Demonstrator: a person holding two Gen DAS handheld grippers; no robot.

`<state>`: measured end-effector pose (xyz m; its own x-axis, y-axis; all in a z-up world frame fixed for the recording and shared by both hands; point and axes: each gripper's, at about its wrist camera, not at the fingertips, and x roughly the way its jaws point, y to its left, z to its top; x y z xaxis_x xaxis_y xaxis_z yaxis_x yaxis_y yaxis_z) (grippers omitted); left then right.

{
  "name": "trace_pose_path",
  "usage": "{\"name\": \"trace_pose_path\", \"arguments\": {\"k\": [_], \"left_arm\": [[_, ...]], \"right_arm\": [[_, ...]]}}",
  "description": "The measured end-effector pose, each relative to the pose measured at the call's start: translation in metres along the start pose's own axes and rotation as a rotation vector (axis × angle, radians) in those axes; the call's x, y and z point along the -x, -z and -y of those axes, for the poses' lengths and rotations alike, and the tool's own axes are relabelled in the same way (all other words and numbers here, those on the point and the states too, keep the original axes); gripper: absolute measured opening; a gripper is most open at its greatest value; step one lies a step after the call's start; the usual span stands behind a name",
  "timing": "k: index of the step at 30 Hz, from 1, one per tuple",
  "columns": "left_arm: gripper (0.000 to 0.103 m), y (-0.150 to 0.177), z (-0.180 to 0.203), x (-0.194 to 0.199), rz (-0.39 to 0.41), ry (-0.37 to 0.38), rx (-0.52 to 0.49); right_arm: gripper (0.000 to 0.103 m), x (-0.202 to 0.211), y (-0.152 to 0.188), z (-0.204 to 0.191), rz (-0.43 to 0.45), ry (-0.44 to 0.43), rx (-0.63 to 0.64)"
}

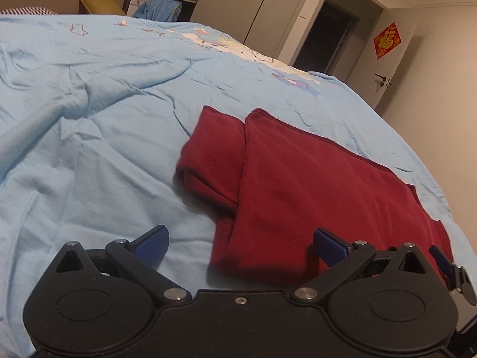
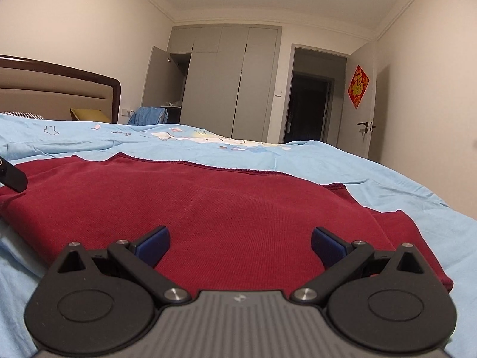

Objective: Fold small clothes
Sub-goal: 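Grasp the side edge of the folded sweater with the left gripper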

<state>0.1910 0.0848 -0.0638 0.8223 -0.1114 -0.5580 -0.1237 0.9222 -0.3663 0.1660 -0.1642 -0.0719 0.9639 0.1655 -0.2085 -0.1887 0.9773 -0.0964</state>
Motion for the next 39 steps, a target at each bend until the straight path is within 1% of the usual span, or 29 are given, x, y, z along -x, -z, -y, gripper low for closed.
{"name": "trace_pose_path", "arguments": {"k": [2,6,8,10,12,14,16,20,27,28,30,31,32,34,39], "left_arm": [[0.102,0.001,-0.001,0.0,-0.014,0.035,0.024],[0.102,0.0,-0.006,-0.002,-0.037,0.152,0.104],[0.102,-0.001,-0.011,-0.005,-0.032,0.185,0.153],[0.1,-0.003,-0.014,-0.007,-0.025,0.203,0.186],[0.094,-0.005,-0.015,-0.01,-0.015,0.201,0.194],[0.08,-0.008,-0.013,-0.012,-0.006,0.198,0.188],[0.078,-0.008,-0.014,-0.015,-0.004,0.201,0.192],[0.077,-0.01,-0.018,-0.023,0.011,0.211,0.22],[0.077,-0.019,-0.023,-0.04,0.059,0.196,0.283],[0.075,-0.021,-0.023,-0.042,0.061,0.188,0.287],[0.067,-0.024,-0.02,-0.044,0.06,0.155,0.275],[0.055,-0.025,-0.018,-0.045,0.058,0.137,0.262],[0.047,-0.026,-0.017,-0.046,0.051,0.115,0.248],[0.045,-0.027,-0.018,-0.048,0.046,0.11,0.241],[0.046,-0.028,-0.025,-0.048,0.044,0.129,0.26]], "right_arm": [[0.103,0.0,0.001,0.001,0.002,0.0,-0.001],[0.103,0.001,0.001,0.002,0.005,0.0,-0.003],[0.103,0.001,0.001,0.002,0.005,0.001,-0.003],[0.103,0.001,0.001,0.002,0.006,0.001,-0.003],[0.103,0.001,0.001,0.002,0.005,0.0,-0.003],[0.103,0.001,0.001,0.002,0.005,0.001,-0.003],[0.103,0.001,0.001,0.002,0.005,0.0,-0.003],[0.103,0.001,0.002,0.002,0.006,0.001,-0.003],[0.103,0.001,0.002,0.002,0.006,0.001,-0.003],[0.103,0.001,0.002,0.002,0.006,0.001,-0.003],[0.103,0.001,0.002,0.002,0.007,0.001,-0.003],[0.103,0.001,0.002,0.002,0.007,0.001,-0.003],[0.103,0.0,0.002,0.001,0.007,0.001,-0.004],[0.103,0.0,0.002,0.002,0.007,0.001,-0.003],[0.103,0.0,0.003,0.002,0.007,0.001,-0.003]]}}
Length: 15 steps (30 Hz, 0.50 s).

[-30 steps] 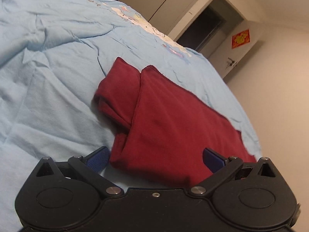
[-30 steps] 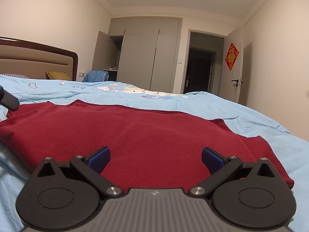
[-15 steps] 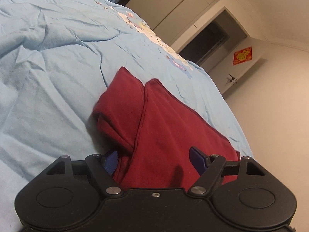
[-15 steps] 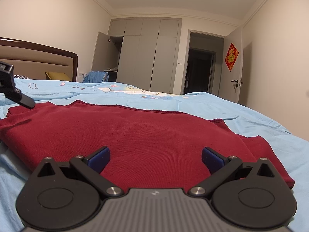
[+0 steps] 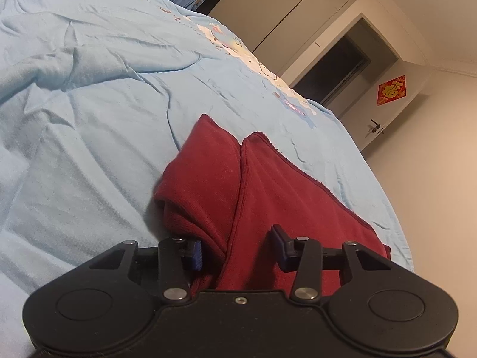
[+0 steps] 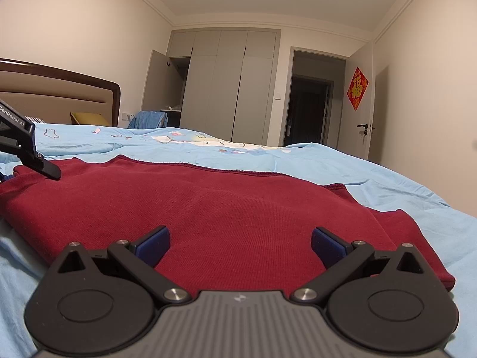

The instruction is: Fold small clothes

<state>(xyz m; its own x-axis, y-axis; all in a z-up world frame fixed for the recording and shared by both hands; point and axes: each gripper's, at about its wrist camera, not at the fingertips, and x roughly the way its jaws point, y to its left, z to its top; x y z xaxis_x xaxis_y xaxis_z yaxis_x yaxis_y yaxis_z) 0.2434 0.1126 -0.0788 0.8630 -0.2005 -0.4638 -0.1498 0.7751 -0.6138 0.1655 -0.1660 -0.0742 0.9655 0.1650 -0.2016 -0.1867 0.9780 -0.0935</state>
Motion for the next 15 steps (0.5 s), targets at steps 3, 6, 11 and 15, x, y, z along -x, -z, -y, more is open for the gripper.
{"name": "trace_pose_path", "arguments": {"k": [3,6,11,15], "left_arm": [[0.044,0.0,0.002,-0.001,0.003,-0.012,-0.006],[0.03,0.0,0.009,0.0,0.001,-0.04,-0.051],[0.021,-0.004,0.028,0.004,0.008,-0.07,-0.147],[0.02,-0.01,0.051,0.01,0.036,-0.069,-0.254]], "right_arm": [[0.103,0.0,0.0,0.0,0.0,0.0,0.0],[0.103,0.0,0.0,0.0,-0.002,-0.001,-0.002],[0.103,0.001,-0.004,0.002,-0.02,-0.007,-0.011],[0.103,0.01,-0.014,0.006,-0.033,0.003,-0.013]]}}
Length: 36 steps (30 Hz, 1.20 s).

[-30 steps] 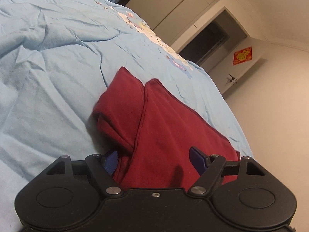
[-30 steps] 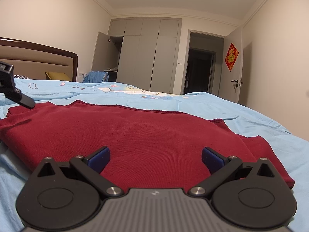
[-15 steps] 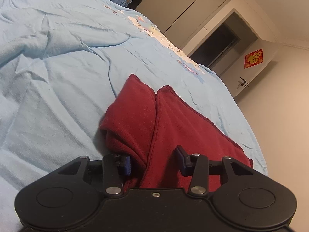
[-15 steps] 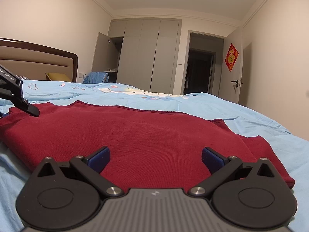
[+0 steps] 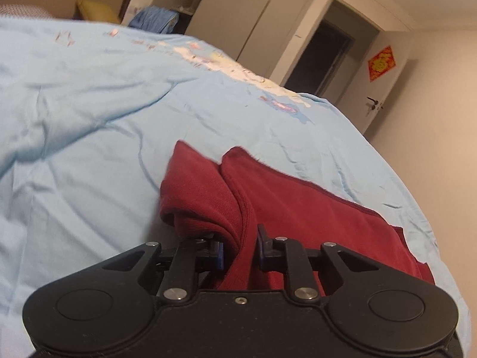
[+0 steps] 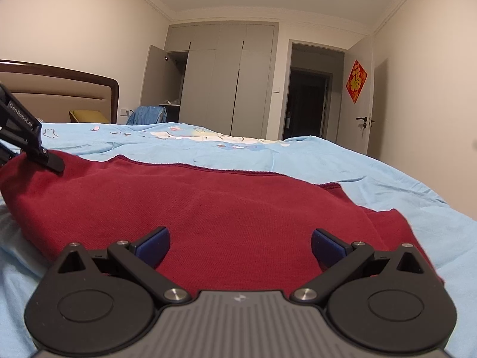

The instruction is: Fold small clothes

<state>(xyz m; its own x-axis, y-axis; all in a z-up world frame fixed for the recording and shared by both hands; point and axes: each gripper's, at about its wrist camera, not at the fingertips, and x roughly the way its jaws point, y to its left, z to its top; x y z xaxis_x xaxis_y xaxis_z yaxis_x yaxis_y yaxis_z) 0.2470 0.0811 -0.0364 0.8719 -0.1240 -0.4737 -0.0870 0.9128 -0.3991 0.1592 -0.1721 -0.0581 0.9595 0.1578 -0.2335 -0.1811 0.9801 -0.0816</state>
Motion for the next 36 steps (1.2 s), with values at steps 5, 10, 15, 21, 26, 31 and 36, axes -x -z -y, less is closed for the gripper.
{"name": "trace_pose_path", "arguments": {"k": [5,10,15,21,26,31,36], "left_arm": [[0.019,-0.014,0.039,0.009,0.049,0.03,-0.153],[0.018,-0.021,0.091,0.015,0.079,0.119,-0.306],[0.017,-0.006,0.148,0.007,0.065,0.242,-0.408],[0.017,0.034,0.193,-0.013,-0.015,0.347,-0.491],[0.018,0.061,0.2,-0.033,-0.087,0.357,-0.499],[0.021,0.068,0.193,-0.037,-0.092,0.349,-0.505],[0.031,0.064,0.19,-0.032,-0.09,0.391,-0.489]], "right_arm": [[0.103,0.022,-0.011,0.018,0.016,0.04,-0.036],[0.103,0.046,-0.021,0.048,0.033,0.151,-0.097],[0.103,0.069,-0.016,0.082,0.005,0.296,-0.16],[0.103,0.08,-0.003,0.115,-0.047,0.403,-0.197],[0.103,0.081,0.005,0.123,-0.072,0.426,-0.227],[0.103,0.079,0.007,0.131,-0.07,0.433,-0.226],[0.103,0.084,0.009,0.131,-0.079,0.435,-0.225]]}}
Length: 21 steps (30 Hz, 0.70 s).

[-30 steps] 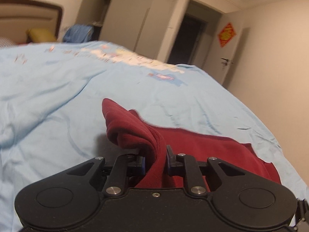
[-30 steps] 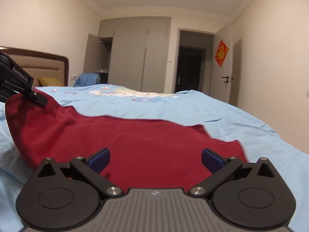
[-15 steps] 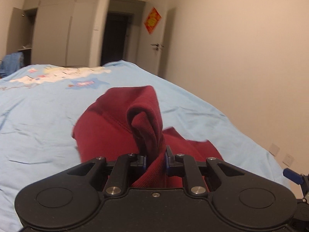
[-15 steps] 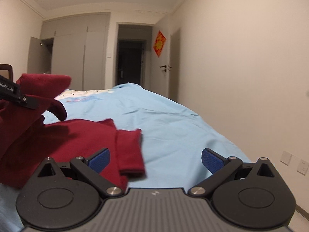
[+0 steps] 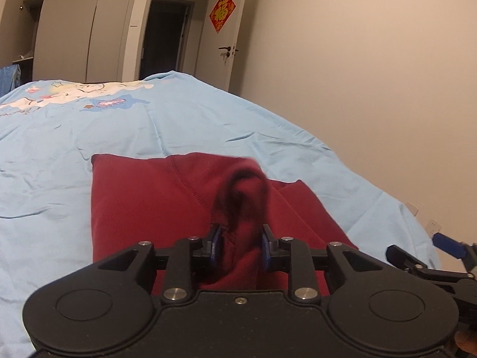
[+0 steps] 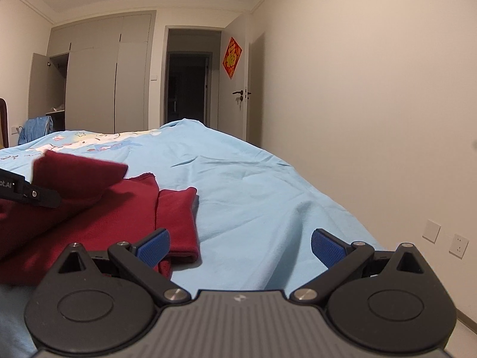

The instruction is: Fold small clothes

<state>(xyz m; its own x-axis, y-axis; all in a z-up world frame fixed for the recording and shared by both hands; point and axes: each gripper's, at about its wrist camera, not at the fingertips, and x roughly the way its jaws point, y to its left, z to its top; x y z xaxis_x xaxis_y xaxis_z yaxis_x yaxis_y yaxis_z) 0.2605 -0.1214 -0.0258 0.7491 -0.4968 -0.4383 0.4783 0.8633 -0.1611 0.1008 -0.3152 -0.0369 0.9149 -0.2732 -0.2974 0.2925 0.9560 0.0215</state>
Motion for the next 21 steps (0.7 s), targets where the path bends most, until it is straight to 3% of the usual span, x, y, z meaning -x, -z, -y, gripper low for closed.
{"name": "trace_pose_path", "arguments": {"k": [4,6,8,10,17,21], "left_arm": [[0.039,0.004,0.004,0.004,0.006,0.009,-0.018],[0.05,0.007,0.004,0.008,0.013,0.007,-0.024],[0.069,0.01,0.003,0.015,0.023,-0.005,-0.026],[0.079,0.013,0.001,0.024,0.039,-0.016,-0.029],[0.088,0.029,-0.004,0.049,0.056,-0.013,-0.083],[0.09,0.039,0.004,0.051,0.056,-0.03,-0.169]], "right_arm": [[0.103,0.001,0.0,-0.001,-0.007,-0.003,0.008],[0.103,0.001,-0.001,-0.001,-0.009,-0.006,0.009],[0.103,0.001,-0.002,0.0,-0.01,-0.015,0.008],[0.103,0.0,-0.003,0.002,-0.017,-0.027,-0.003],[0.103,-0.005,-0.012,0.013,-0.034,-0.128,-0.107],[0.103,-0.015,-0.025,0.017,-0.066,-0.246,-0.195]]}}
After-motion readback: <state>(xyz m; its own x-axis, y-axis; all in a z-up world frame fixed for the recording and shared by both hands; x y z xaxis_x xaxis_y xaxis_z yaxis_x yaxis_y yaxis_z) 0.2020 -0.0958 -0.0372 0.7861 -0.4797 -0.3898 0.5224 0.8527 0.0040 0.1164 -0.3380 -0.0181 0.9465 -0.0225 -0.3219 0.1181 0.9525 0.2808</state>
